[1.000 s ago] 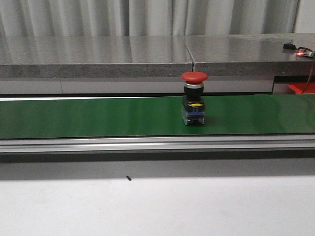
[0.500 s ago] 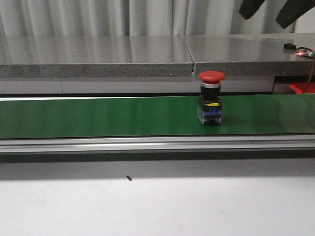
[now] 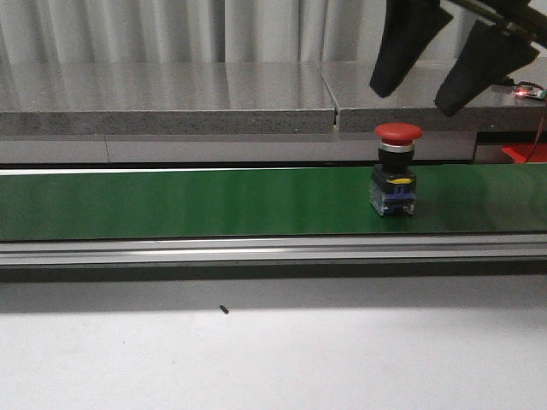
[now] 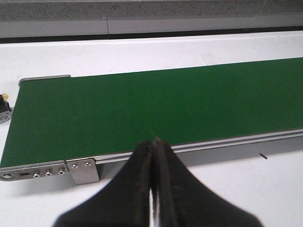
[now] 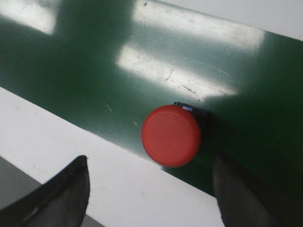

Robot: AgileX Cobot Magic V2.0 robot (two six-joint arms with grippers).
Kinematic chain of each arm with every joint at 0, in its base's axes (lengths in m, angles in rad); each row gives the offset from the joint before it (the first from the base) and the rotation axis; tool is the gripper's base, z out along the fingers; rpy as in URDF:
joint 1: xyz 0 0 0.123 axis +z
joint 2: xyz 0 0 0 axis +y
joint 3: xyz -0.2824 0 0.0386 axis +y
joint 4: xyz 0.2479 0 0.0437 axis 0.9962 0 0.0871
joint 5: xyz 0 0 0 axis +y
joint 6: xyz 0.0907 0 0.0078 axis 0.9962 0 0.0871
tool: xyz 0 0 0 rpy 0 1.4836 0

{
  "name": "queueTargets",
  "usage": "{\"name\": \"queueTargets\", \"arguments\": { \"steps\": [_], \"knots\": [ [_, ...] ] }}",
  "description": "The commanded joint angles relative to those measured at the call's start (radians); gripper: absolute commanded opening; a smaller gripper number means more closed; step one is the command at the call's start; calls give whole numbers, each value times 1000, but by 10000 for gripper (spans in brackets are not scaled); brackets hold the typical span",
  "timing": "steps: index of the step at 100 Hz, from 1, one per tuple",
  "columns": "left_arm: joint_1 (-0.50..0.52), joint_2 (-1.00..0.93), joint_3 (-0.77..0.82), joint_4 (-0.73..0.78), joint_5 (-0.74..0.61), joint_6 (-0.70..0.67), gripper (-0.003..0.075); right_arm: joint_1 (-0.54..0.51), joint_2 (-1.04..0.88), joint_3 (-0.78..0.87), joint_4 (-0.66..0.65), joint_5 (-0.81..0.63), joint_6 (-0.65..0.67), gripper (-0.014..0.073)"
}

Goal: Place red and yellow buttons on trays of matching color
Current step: 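Lower the right gripper onto the second red button on the belt and grasp, then carry the red button into the red tray and release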

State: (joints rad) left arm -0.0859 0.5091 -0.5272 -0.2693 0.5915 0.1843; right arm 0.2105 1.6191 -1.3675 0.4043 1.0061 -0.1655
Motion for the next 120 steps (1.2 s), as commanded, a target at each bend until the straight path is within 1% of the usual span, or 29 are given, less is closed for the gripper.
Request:
{"name": "queueTargets", "arguments": {
  "steps": [1, 18, 37, 44, 50, 51, 56, 61, 70, 83, 96, 110, 120],
  "knots": [
    [-9, 2, -25, -16, -61, -3, -20, 2, -20, -24, 30, -54, -12, 538],
    [-9, 2, -25, -16, -61, -3, -20, 2, 41, -24, 26, -101, -12, 538],
    [-9, 2, -25, -16, -61, -3, -20, 2, 93, -24, -12, -91, -12, 529],
    [-9, 2, -25, -16, -61, -3, -20, 2, 100, -24, -39, -82, -12, 468],
    [-9, 2, -25, -16, -61, -3, -20, 2, 101, -24, -56, -77, -12, 374],
    [-9, 2, -25, -16, -61, -3, -20, 2, 101, -24, -58, -77, -12, 374],
    [-9, 2, -25, -16, -61, -3, -20, 2, 101, -24, -61, -77, -12, 299],
    [-9, 2, -25, -16, -61, -3, -20, 2, 101, -24, -61, -77, -12, 244],
    [-9, 2, -25, -16, -61, -3, -20, 2, 100, -24, -61, -82, -12, 181],
    [-9, 2, -25, -16, -61, -3, -20, -1, 71, -31, -82, -92, -12, 162],
    [-9, 2, -25, -16, -61, -3, -20, -30, 22, -69, -148, -89, -12, 162],
    [-9, 2, -25, -16, -61, -3, -20, -106, -10, -132, -180, -92, -12, 162],
    [-9, 2, -25, -16, -61, -3, -20, -184, -12, -180, -180, -96, -12, 162]
  ]
}}
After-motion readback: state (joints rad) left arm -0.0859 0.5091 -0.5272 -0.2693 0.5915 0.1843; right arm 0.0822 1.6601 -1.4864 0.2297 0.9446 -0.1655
